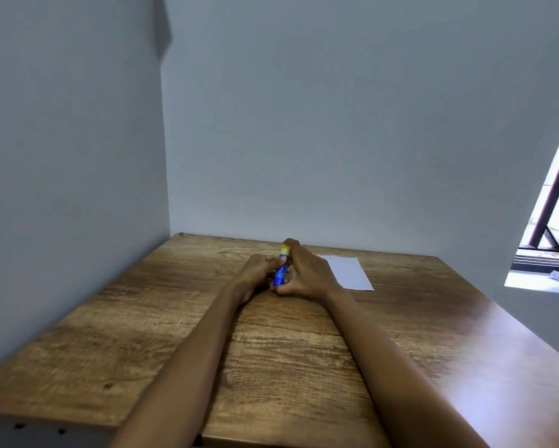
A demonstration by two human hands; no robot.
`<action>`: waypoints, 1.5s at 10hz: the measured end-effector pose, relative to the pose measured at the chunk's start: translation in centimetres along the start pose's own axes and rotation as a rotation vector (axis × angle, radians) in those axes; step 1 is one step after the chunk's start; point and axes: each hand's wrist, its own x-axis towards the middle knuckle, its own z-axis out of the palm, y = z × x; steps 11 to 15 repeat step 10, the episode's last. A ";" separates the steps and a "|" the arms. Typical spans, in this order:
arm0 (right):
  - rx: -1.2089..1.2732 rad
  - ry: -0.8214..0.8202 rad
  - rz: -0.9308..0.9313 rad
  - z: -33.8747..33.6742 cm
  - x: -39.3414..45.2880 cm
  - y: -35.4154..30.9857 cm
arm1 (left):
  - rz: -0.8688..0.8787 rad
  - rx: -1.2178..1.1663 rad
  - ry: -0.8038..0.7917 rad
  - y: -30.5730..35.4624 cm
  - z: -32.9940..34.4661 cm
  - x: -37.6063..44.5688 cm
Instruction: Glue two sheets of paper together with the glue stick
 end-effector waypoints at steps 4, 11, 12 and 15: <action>0.355 -0.036 0.113 1.2 0.6 -0.2 | 0.223 -0.069 0.243 0.1 0.6 0.4; 0.442 -0.063 0.367 1.8 0.9 0.1 | 0.136 -0.126 0.131 0.5 1.7 -0.2; 0.442 -0.063 0.367 1.8 0.9 0.1 | 0.136 -0.126 0.131 0.5 1.7 -0.2; 0.442 -0.063 0.367 1.8 0.9 0.1 | 0.136 -0.126 0.131 0.5 1.7 -0.2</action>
